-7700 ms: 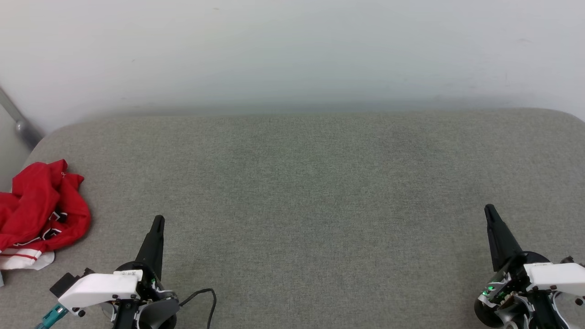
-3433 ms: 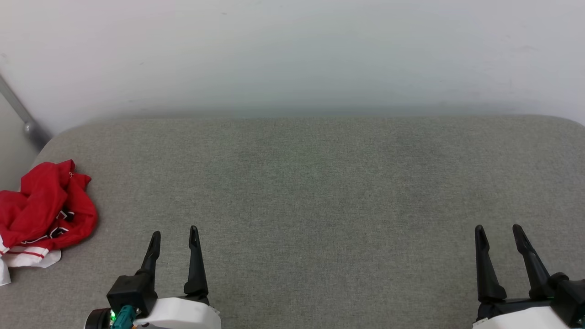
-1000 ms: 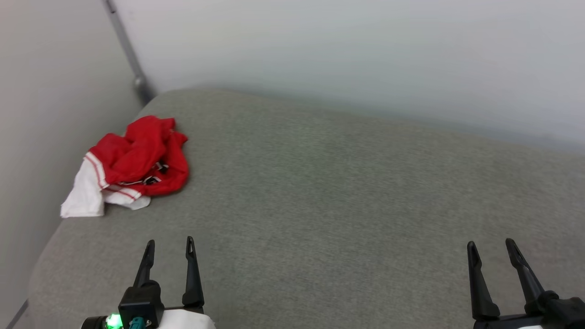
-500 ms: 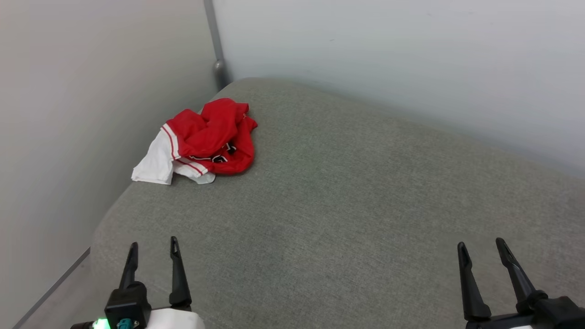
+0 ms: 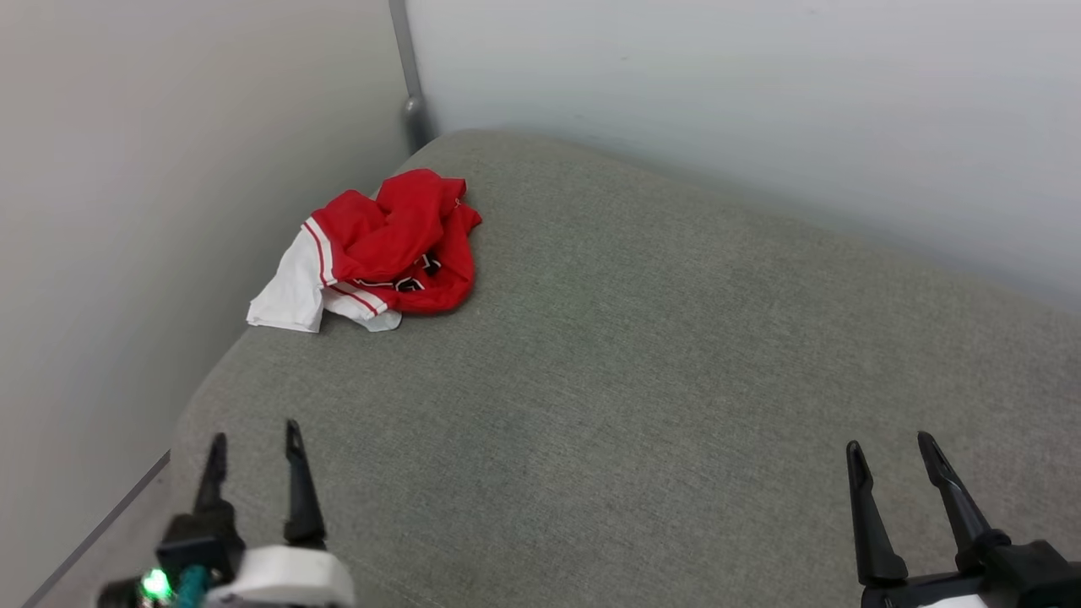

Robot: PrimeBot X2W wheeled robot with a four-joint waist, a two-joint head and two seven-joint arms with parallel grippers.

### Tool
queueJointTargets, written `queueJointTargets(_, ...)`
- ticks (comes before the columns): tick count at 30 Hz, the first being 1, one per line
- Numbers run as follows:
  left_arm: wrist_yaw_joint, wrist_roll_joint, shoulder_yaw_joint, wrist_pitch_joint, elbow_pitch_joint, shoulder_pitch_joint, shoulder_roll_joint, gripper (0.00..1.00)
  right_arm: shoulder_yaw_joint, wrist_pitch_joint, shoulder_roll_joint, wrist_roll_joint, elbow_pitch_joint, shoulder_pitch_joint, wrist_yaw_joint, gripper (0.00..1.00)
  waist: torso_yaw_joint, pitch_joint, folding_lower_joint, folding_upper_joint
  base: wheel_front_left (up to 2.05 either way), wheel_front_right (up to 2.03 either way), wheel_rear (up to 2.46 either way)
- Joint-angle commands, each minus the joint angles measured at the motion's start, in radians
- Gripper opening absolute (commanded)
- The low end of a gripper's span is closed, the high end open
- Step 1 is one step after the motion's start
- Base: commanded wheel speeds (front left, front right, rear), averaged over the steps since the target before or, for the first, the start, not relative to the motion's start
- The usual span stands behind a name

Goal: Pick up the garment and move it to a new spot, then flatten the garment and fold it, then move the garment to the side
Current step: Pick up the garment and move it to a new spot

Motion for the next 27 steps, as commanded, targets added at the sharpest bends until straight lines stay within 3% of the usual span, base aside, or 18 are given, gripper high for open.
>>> queueJointTargets(1, -0.004, -0.003, 0.013, -0.003, 0.0, -0.03, 0.013, 1.0, 0.001, -0.002, 0.002, -0.007, -0.004, 0.001, 0.0, 1.0, -0.008, 0.007, 0.0, 0.0, 0.0, 0.0, 0.0)
queueJointTargets(7, -0.064, -0.041, 0.114, -0.003, 0.076, -0.204, 0.088, 1.0, -0.003, -0.002, 0.001, -0.049, -0.017, -0.042, 0.0, 1.0, -0.072, 0.073, 0.0, 0.0, 0.0, 0.0, 0.0)
queueJointTargets(20, -0.185, -0.133, 0.225, 0.017, 0.298, -0.676, 0.337, 1.0, -0.036, -0.002, 0.001, -0.126, -0.058, -0.143, 0.0, 1.0, -0.202, 0.29, 0.0, 0.0, 0.0, 0.0, 0.0)
queueJointTargets(27, -0.246, -0.197, 0.23, 0.149, 0.442, -0.89, 0.481, 1.0, -0.047, -0.002, 0.001, -0.142, -0.082, -0.203, 0.0, 1.0, -0.253, 0.405, 0.0, 0.0, 0.0, 0.0, 0.0)
